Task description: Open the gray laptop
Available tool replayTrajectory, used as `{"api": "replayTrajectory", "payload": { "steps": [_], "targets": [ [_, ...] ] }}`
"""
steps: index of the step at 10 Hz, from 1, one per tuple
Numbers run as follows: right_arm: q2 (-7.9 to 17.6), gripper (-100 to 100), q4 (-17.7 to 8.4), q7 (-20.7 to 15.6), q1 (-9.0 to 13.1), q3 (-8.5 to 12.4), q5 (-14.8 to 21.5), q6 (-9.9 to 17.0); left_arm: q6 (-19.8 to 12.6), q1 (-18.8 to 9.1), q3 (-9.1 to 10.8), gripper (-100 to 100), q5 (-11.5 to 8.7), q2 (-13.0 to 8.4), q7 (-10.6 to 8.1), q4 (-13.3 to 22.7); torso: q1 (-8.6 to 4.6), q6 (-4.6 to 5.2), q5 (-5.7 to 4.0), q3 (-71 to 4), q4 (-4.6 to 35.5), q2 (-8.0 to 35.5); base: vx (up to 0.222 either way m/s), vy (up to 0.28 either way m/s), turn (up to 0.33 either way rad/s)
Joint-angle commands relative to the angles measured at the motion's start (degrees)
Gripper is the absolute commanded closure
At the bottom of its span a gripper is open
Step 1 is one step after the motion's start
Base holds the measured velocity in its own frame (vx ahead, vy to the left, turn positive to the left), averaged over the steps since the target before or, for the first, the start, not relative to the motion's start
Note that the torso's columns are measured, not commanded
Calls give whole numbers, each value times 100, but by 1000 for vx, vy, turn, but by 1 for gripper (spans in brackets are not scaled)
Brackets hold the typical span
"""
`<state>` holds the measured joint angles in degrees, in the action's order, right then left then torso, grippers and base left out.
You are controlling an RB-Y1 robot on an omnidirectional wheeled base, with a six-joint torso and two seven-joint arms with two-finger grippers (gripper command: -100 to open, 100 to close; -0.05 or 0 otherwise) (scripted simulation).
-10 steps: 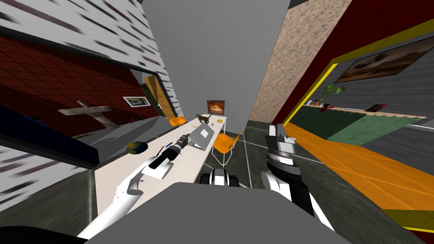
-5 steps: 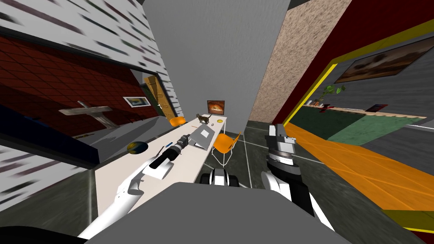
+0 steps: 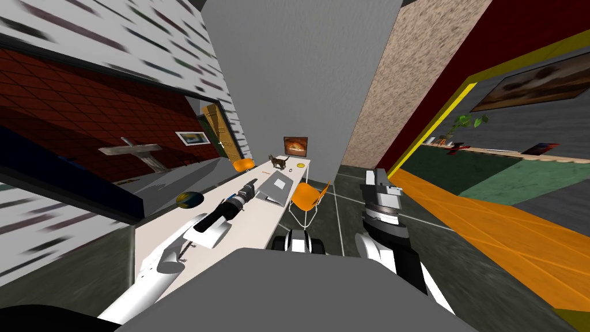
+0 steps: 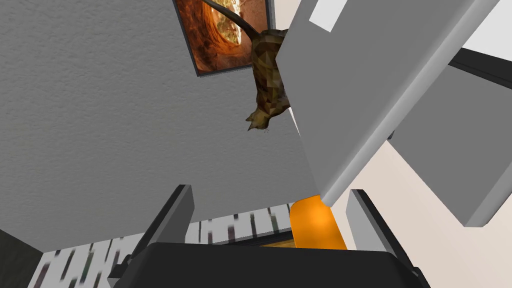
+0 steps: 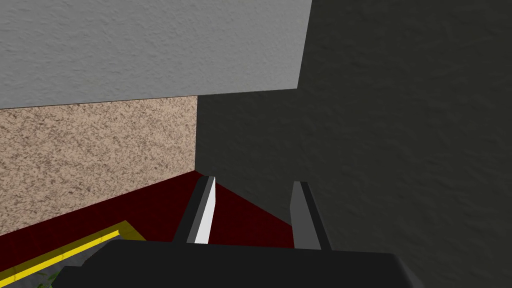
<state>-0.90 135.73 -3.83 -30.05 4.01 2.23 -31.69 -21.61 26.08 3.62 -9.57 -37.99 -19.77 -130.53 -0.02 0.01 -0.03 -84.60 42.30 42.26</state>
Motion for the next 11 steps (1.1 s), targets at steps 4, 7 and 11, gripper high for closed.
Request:
{"api": "replayTrajectory", "payload": {
  "steps": [4, 7, 11],
  "targets": [
    [0, 0, 0, 0, 0, 0, 0, 0, -394, 329, 238, -100, -140, -400, -317, -814, -5, -1, -2, 8, 5, 13, 48, 0, 52],
    [0, 0, 0, 0, 1, 0, 0, 0, -384, 307, 208, 0, -125, -356, -288, -746, 0, -1, 0, 9, 5, 15, 7, 0, 4],
    [0, 0, 0, 0, 1, 0, 0, 0, -388, 311, 204, 0, -126, -356, -288, -741, 2, -1, 2, 2, -2, 2, 0, 0, 0]
  ]
}}
